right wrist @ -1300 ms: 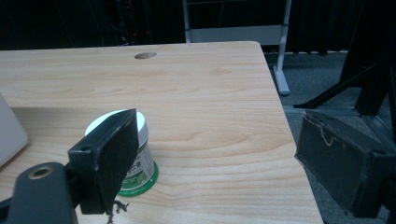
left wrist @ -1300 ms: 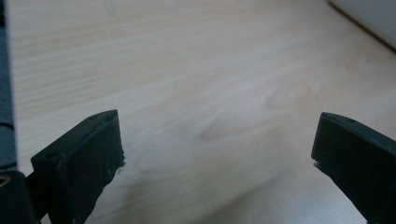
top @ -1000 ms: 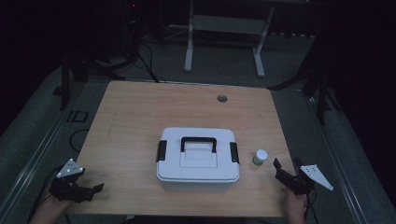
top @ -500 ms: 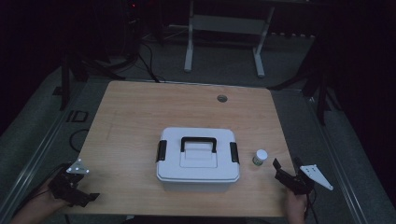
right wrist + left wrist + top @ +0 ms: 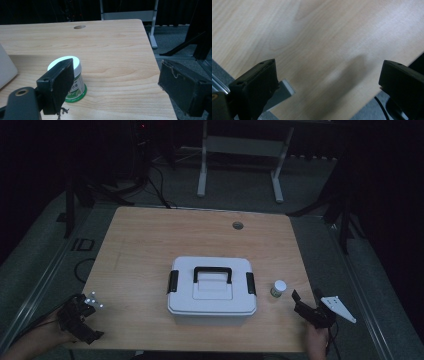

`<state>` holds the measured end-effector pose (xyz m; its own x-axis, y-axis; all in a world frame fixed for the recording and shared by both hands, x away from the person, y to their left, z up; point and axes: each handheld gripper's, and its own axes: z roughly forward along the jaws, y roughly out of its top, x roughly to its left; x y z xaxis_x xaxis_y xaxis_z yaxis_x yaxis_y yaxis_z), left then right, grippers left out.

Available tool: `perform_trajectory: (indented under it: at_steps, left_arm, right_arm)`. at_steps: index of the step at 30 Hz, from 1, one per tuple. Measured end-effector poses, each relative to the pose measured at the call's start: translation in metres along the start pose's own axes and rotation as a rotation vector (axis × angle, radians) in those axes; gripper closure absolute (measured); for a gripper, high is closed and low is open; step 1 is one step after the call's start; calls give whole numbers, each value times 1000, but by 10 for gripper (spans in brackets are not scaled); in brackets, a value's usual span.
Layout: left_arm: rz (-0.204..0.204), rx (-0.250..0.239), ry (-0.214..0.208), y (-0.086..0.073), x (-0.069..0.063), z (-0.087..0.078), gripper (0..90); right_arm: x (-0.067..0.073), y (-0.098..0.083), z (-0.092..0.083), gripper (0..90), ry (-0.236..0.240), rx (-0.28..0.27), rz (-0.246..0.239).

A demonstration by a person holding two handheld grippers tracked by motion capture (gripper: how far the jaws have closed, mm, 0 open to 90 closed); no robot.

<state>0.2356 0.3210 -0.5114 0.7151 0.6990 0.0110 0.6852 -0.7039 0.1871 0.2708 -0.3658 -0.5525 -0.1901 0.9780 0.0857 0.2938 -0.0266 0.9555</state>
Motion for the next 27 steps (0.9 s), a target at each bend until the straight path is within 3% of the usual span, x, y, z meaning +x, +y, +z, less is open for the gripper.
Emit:
perform_trajectory:
  at_steps: [5,9,13,18,27]
  left_arm:
    - [39,86,-16,10,-1,-4,17]
    - [46,126,-41,16,-2,-8,17]
    - [46,161,-19,21,0,-10,17]
    - [60,223,-34,30,1,-16,17]
    - [74,211,-54,45,1,-34,31]
  right_arm:
    - [0,0,0,128,0,0,4]
    - [0,0,0,128,-3,1,3]
    - [-1,0,0,128,-4,1,6]
    - [-1,0,0,128,-3,5,4]
    - [-1,0,1,128,-3,6,7]
